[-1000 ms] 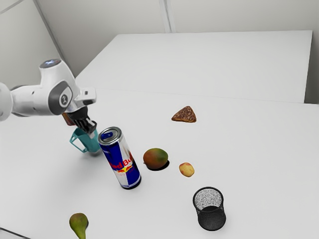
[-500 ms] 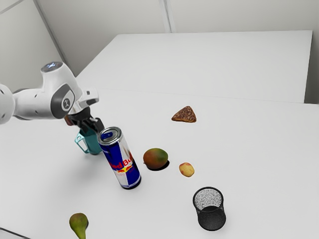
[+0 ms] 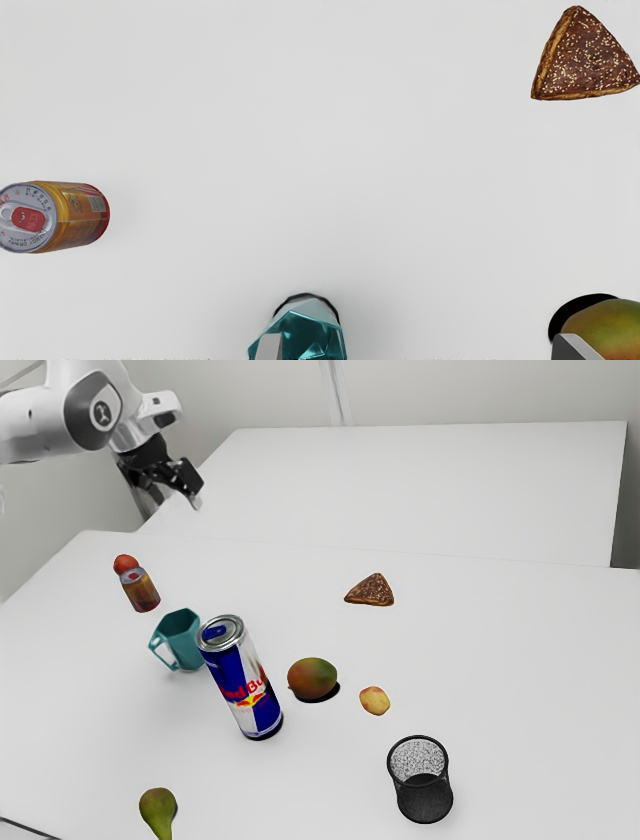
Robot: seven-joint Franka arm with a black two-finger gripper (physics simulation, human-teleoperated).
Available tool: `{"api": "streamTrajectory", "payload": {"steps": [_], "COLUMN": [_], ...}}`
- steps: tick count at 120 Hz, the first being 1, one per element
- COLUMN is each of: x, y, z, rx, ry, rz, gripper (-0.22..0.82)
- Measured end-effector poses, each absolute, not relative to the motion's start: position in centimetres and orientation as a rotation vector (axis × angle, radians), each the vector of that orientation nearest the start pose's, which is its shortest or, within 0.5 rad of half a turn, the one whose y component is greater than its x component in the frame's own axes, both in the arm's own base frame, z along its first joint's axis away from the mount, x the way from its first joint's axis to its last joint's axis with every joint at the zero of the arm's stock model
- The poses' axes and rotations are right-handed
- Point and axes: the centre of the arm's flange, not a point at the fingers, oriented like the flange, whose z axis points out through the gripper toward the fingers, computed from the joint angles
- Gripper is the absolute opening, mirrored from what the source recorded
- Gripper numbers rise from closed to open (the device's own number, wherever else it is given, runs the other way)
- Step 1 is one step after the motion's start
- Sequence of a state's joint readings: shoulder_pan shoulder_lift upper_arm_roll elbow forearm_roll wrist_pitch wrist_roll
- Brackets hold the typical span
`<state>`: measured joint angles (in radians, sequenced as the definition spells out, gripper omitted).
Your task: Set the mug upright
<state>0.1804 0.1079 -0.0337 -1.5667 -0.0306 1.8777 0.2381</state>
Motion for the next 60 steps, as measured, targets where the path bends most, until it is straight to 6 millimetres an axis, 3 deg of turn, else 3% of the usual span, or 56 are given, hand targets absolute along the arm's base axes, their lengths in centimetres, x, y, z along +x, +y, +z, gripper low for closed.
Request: {"api": "streamTrajectory", "payload": {"steps": [10,24,60], "x": [61.3,60.9,60.0], "y": [8.0,7.0,6.7], "z": [61.9,63.4,63.3], "rx": [-3.106,-3.113,-3.136], "ry": [0.156,0.175,0.173], "rz": [-0.304,-0.25,-0.125], "gripper": [0.59,0.6,0.6]}}
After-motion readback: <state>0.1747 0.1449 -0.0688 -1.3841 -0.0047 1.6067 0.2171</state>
